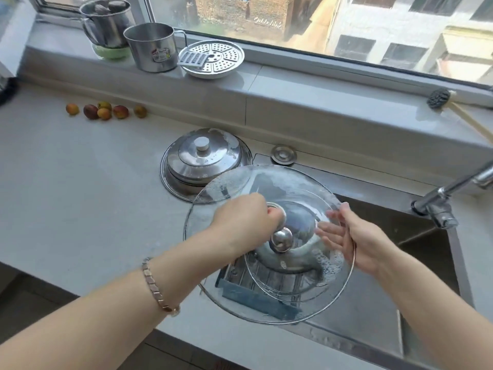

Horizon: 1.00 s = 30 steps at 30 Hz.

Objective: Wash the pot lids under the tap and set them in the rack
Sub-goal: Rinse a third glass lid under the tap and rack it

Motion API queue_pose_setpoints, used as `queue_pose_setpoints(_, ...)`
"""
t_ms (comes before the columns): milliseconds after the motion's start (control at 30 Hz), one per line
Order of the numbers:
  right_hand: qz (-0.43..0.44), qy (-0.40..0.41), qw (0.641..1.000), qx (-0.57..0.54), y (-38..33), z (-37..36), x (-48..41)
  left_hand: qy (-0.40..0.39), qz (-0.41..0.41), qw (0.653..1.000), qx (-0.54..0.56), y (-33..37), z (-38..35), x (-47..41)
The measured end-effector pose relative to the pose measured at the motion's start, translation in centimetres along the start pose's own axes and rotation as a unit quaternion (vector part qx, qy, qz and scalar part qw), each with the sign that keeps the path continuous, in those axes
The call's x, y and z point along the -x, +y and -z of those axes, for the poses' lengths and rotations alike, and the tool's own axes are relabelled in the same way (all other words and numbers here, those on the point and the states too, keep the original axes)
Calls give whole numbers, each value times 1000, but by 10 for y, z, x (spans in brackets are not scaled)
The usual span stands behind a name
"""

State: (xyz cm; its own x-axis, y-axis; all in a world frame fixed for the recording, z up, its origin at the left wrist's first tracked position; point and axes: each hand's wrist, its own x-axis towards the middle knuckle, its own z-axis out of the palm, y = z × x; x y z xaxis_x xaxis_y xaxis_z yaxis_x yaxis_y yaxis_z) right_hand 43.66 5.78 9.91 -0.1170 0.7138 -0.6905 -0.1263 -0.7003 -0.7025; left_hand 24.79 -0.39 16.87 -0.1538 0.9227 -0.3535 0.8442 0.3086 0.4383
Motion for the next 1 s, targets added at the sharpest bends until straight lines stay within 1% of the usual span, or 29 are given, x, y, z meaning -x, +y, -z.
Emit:
queue_pose_setpoints(100, 66, 84, 994, -18, -14, 43, 6, 5, -70, 997, 17, 45, -20, -6)
queue_pose_setpoints(167, 76, 120, 989, -42, -15, 76, 11, 23, -117, 992, 30, 73, -32, -8)
queue_pose_setpoints(233, 66, 153, 983, -74, -11, 112, 16, 78, -146, 985, 55, 91, -41, -14)
queue_pose_setpoints(300, 49, 175, 977, -109, -3, 146, 21, 159, -118, 977, 77, 99, -50, -25)
queue_pose_setpoints(333, 39, 183, 974, -126, 1, 163, 23, 160, -86, 980, 80, 102, -55, -30)
queue_pose_setpoints(367, 31, 192, 970, -142, 6, 178, 26, 121, -46, 986, 109, 106, -59, -34)
queue_pose_setpoints(400, 26, 199, 967, -155, 10, 191, 28, 46, 7, 984, 174, 111, -64, -38)
queue_pose_setpoints(433, 22, 202, 965, -164, 14, 204, 29, -50, 61, 959, 271, 118, -71, -40)
queue_pose_setpoints(467, 18, 202, 964, -173, 17, 215, 29, -151, 114, 906, 380, 126, -77, -40)
queue_pose_setpoints(500, 16, 201, 962, -182, 20, 225, 29, -237, 155, 836, 469, 132, -85, -39)
queue_pose_setpoints(533, 15, 199, 962, -187, 22, 232, 29, -287, 174, 779, 529, 137, -93, -38)
queue_pose_setpoints(567, 15, 198, 961, -190, 24, 240, 27, -307, 176, 749, 561, 142, -100, -37)
queue_pose_setpoints(600, 14, 196, 962, -189, 26, 247, 24, -303, 171, 742, 573, 144, -107, -37)
queue_pose_setpoints(733, 22, 163, 970, -178, 38, 266, 10, -214, 172, 768, 579, 151, -127, -36)
queue_pose_setpoints(800, 16, 145, 979, -140, 41, 270, 1, -175, 169, 781, 576, 153, -133, -37)
queue_pose_setpoints(900, -4, 146, 989, 1, 41, 271, -20, -130, 160, 800, 564, 155, -141, -38)
queue_pose_setpoints(933, 3, 158, 986, 58, 37, 270, -26, -114, 157, 805, 560, 156, -142, -39)
queue_pose_setpoints(1000, 35, 200, 964, 171, 24, 267, -36, -78, 148, 818, 551, 159, -145, -41)
